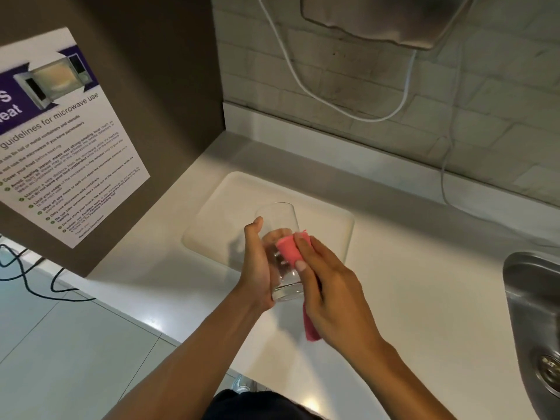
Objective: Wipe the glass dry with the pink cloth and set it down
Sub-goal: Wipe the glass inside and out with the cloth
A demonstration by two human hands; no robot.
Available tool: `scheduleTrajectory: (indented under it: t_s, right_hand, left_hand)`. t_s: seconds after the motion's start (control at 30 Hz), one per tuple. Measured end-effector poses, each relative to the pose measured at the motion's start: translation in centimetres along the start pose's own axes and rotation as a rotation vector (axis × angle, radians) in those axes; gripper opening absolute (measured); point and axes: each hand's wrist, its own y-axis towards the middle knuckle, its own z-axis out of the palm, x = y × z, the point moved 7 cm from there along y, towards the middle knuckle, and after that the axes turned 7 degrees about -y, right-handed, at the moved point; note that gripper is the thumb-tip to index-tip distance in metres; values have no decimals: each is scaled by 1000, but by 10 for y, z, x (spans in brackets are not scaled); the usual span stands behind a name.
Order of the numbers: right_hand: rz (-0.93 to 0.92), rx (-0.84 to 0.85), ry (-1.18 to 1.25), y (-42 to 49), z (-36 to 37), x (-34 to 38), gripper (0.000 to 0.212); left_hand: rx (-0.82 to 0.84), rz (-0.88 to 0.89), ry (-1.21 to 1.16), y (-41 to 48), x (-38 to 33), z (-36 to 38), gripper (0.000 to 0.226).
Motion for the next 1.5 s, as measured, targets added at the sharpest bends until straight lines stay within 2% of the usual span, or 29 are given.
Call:
scheduleTrajectory:
  t_s: [0.07, 0.17, 0.3, 0.37, 0.47, 0.6, 0.7, 0.83, 0.93, 1.13, 1.2, 1.3, 1.4, 1.5]
  right_hand:
    - [-41, 9, -71, 0, -1, 9, 49]
    - [-120, 49, -107, -15, 2, 10, 51]
    - [9, -2, 13, 1, -6, -1, 44]
    - [-27, 15, -36, 3, -5, 11, 47]
    - [-112, 92, -121, -11, 5, 15, 51]
    - [35, 53, 44, 5, 1, 3, 50]
    - [-47, 46, 11, 4, -1, 14, 46]
    - [-13, 85, 77, -7, 4, 4, 44]
    - [-6, 94, 42, -8, 4, 6, 46]
    - [4, 69, 13, -12, 7, 8, 50]
    - [26, 45, 16, -11, 8, 4, 47]
    - [70, -3, 3, -7, 6, -7, 47]
    - [162, -52, 119, 1, 1, -21, 48]
    - [194, -88, 182, 15, -11, -25, 56]
  left_hand:
    - [26, -25, -19, -2, 2, 2, 77]
    - [40, 10, -32, 3, -7, 0, 67]
    - [24, -41, -29, -5, 5, 4, 76]
    - [65, -66, -45, -6, 4, 7, 78]
    - [40, -43, -50, 2, -4, -1, 71]
    - [101, -81, -85, 0, 7, 4, 76]
    - [173, -99, -121, -1, 3, 9, 75]
    - [37, -74, -81, 2, 4, 1, 80]
    - [41, -73, -69, -1, 7, 4, 81]
    - [-81, 40, 220, -2, -11, -4, 83]
    - [-77, 51, 228, -3, -15, -4, 74]
    - [-22, -25, 237, -7, -6, 2, 62]
    - [23, -94, 206, -11, 11, 5, 63]
    - [48, -48, 276, -16, 22, 12, 70]
